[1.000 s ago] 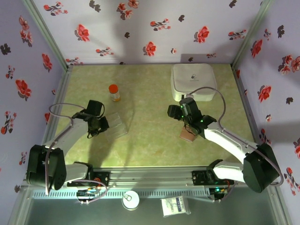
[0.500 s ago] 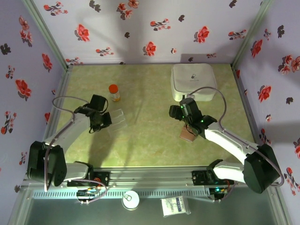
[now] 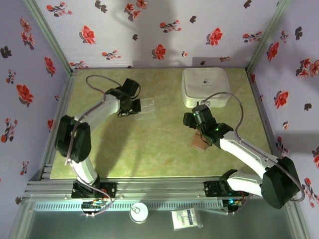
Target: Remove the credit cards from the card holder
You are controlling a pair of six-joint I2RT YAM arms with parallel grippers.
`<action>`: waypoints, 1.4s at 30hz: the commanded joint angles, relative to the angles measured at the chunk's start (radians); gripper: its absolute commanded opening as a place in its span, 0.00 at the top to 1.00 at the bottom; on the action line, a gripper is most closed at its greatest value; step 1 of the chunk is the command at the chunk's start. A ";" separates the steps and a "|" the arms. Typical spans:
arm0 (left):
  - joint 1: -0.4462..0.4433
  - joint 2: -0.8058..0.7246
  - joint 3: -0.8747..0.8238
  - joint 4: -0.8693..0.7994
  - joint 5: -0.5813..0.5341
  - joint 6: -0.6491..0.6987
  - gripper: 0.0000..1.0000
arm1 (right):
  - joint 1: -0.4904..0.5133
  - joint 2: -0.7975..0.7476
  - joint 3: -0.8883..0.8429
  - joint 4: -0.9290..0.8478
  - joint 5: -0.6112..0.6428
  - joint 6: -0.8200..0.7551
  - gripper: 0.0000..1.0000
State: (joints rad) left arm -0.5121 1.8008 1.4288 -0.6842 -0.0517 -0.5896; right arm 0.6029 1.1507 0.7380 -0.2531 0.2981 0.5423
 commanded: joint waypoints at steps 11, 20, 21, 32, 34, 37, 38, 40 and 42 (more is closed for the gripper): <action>-0.072 0.413 0.557 -0.127 -0.012 0.082 1.00 | -0.029 -0.096 -0.024 -0.123 0.080 0.002 0.22; -0.078 0.511 0.628 -0.150 -0.034 0.099 1.00 | -0.055 -0.132 -0.042 -0.146 0.067 0.004 0.22; -0.081 0.515 0.628 -0.152 -0.048 0.099 1.00 | -0.056 -0.131 -0.040 -0.146 0.065 0.004 0.22; -0.080 0.534 0.627 -0.146 -0.067 0.083 0.98 | -0.058 -0.144 -0.034 -0.175 0.061 0.013 0.22; -0.081 0.526 0.627 -0.140 -0.059 0.092 0.93 | -0.058 -0.152 -0.038 -0.178 0.060 0.018 0.22; -0.081 0.514 0.625 -0.138 -0.056 0.100 0.89 | -0.059 -0.156 -0.034 -0.197 0.056 0.027 0.21; -0.082 0.510 0.623 -0.137 -0.055 0.102 0.88 | -0.060 -0.156 -0.032 -0.210 0.055 0.033 0.21; -0.082 0.501 0.615 -0.130 -0.053 0.102 0.87 | -0.060 -0.158 -0.029 -0.224 0.049 0.040 0.22; -0.081 0.490 0.607 -0.123 -0.051 0.102 0.86 | -0.060 -0.159 -0.029 -0.237 0.044 0.051 0.21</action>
State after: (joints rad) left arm -0.5892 2.3161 2.0338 -0.8135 -0.0940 -0.5121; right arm 0.5495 1.0073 0.7059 -0.4480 0.3431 0.5617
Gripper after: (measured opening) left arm 0.136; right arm 0.785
